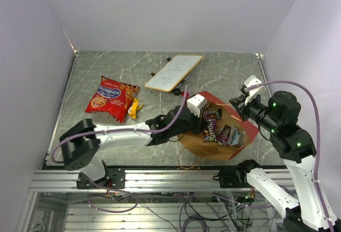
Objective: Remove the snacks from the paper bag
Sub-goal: Take out the snack from the paper bag, then place the snack at the center of the board.
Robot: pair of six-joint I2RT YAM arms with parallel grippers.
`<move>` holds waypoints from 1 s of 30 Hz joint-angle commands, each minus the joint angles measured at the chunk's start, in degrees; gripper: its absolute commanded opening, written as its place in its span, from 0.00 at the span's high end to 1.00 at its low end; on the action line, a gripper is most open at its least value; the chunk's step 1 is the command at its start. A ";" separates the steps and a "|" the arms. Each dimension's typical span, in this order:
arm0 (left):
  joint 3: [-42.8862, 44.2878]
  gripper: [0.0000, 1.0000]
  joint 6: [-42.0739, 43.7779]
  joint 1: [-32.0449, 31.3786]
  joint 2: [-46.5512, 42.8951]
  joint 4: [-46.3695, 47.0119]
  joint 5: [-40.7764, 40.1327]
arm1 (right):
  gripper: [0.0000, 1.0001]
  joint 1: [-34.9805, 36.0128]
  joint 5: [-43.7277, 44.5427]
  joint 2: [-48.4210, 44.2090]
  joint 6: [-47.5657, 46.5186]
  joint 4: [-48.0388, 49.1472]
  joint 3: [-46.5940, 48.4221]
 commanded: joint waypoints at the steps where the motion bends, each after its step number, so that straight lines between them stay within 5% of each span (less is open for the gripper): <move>1: 3.01 0.93 0.72 0.71 -7.11 -12.91 2.54 | 1.00 0.22 4.53 0.19 2.05 2.95 0.59; 11: 6.61 0.93 -1.77 1.17 -21.70 -36.60 3.78 | 1.00 0.18 7.23 -3.36 3.73 3.74 0.28; 18: 27.67 0.93 -5.26 3.90 -27.49 -74.28 -18.72 | 1.00 0.19 7.55 -3.07 3.75 -2.07 6.37; 30: 29.47 0.93 -11.67 5.28 -36.22 -87.12 -26.27 | 1.00 0.23 10.50 -4.72 7.69 -0.05 5.10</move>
